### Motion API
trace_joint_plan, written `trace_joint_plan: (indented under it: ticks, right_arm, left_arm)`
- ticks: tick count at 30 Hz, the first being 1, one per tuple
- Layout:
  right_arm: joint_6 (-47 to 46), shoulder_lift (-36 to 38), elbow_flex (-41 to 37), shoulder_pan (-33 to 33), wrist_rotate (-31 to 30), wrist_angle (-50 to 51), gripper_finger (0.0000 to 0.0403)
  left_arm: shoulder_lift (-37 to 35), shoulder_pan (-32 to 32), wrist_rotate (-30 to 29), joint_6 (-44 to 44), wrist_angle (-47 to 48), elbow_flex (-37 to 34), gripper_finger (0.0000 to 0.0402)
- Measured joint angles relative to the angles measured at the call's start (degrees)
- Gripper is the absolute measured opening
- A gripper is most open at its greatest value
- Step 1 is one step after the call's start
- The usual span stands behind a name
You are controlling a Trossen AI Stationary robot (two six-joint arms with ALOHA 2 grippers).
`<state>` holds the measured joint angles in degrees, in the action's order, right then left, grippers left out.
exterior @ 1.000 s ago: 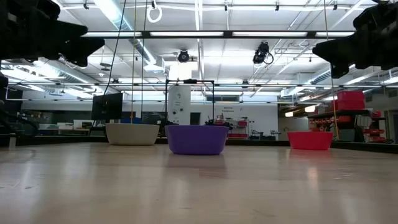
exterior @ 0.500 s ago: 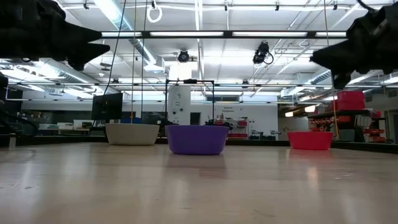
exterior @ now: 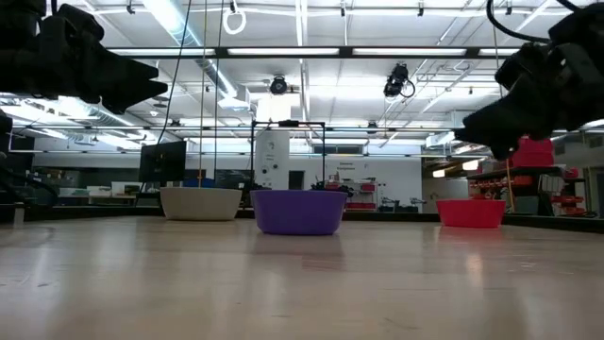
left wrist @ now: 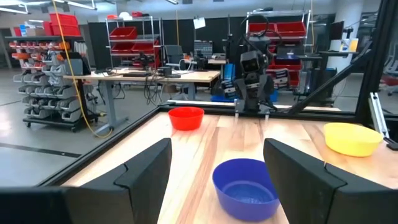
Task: Nest bowls inside each other
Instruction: Stack the red bowl into the gray bowl
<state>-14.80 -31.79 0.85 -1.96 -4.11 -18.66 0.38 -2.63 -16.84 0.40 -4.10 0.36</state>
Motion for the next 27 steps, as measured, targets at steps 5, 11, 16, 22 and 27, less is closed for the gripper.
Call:
trace_joint_plan:
  ticks: [5, 11, 16, 22, 27]
  right_arm:
    - [1.6, -12.4, 7.5, 2.4, 2.8, -3.8, 0.0183]
    - [5.0, -29.9, 21.6, 4.6, 0.8, 1.3, 0.0185]
    - [8.3, -38.4, 30.7, 8.4, -7.1, 19.4, 0.0186]
    - [10.9, -34.3, 31.6, 14.3, -7.8, 27.4, 0.0197]
    - [12.1, -27.0, 31.6, 20.5, -7.8, 37.5, 0.021]
  left_arm:
    - [0.0, 0.0, -0.4, 0.0, 0.0, 0.0, 0.0261]
    - [0.0, 0.0, -0.3, 0.0, 0.1, 0.0, 0.0261]
    - [0.0, 0.0, -0.1, -0.1, 0.2, 0.0, 0.0261]
    - [1.1, 0.0, -0.1, -0.5, 0.3, 0.0, 0.0261]
    - [4.3, 0.0, -0.2, -1.3, 0.3, 0.0, 0.0261]
